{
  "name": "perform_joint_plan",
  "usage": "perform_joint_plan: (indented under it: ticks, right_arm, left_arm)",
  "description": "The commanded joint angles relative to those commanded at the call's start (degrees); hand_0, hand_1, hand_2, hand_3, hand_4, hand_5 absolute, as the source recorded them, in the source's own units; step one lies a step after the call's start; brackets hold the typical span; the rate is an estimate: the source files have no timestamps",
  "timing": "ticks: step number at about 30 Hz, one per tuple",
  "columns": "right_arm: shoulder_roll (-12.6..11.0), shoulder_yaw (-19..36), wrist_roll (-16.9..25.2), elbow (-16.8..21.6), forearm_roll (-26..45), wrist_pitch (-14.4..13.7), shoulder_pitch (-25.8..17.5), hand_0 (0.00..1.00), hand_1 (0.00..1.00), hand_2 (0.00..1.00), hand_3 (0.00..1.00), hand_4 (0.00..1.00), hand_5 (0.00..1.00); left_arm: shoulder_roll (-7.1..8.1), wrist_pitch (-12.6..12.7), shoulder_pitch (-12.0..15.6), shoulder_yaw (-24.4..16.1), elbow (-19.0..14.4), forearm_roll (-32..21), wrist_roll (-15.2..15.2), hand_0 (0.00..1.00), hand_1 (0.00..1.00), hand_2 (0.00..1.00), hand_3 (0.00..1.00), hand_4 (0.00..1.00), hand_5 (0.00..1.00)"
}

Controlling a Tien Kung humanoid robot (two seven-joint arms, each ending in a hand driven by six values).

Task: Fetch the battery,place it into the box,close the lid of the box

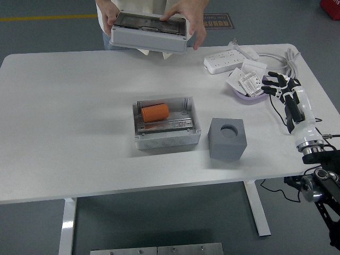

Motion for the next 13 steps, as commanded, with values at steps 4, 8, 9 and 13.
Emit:
perform_joint_plan:
  ticks: [4, 8, 9, 13]
  right_arm:
    - [-0.1, 0.7, 0.1, 0.3, 0.0, 0.0, -0.4, 0.699, 0.627, 0.652, 0.727, 0.983, 0.868]
    - [-0.3, 1.4, 0.2, 0.7, 0.0, -0.1, -0.6, 0.699, 0.627, 0.652, 0.727, 0.983, 0.868]
    - [-0.4, 1.6, 0.2, 0.7, 0.0, -0.1, -0.7, 0.699, 0.627, 0.652, 0.727, 0.983, 0.868]
    - [-0.4, 2.1, 0.3, 0.8, 0.1, -0.2, -0.9, 0.704, 0.627, 0.652, 0.725, 0.981, 0.868]
  left_arm:
    - [-0.09, 0.0, 0.0, -0.4, 0.0, 0.4, 0.0, 0.628, 0.761, 0.636, 0.473, 0.101, 0.002]
    - [-0.12, 0.0, 0.1, -0.8, 0.0, 0.8, 0.0, 0.628, 0.761, 0.636, 0.473, 0.101, 0.002]
    - [-0.11, 0.0, 0.1, -0.9, 0.0, 0.9, 0.0, 0.628, 0.761, 0.636, 0.473, 0.101, 0.002]
    - [-0.08, 0.1, 0.1, -1.3, 0.0, 1.2, 0.0, 0.628, 0.761, 0.636, 0.472, 0.101, 0.002]
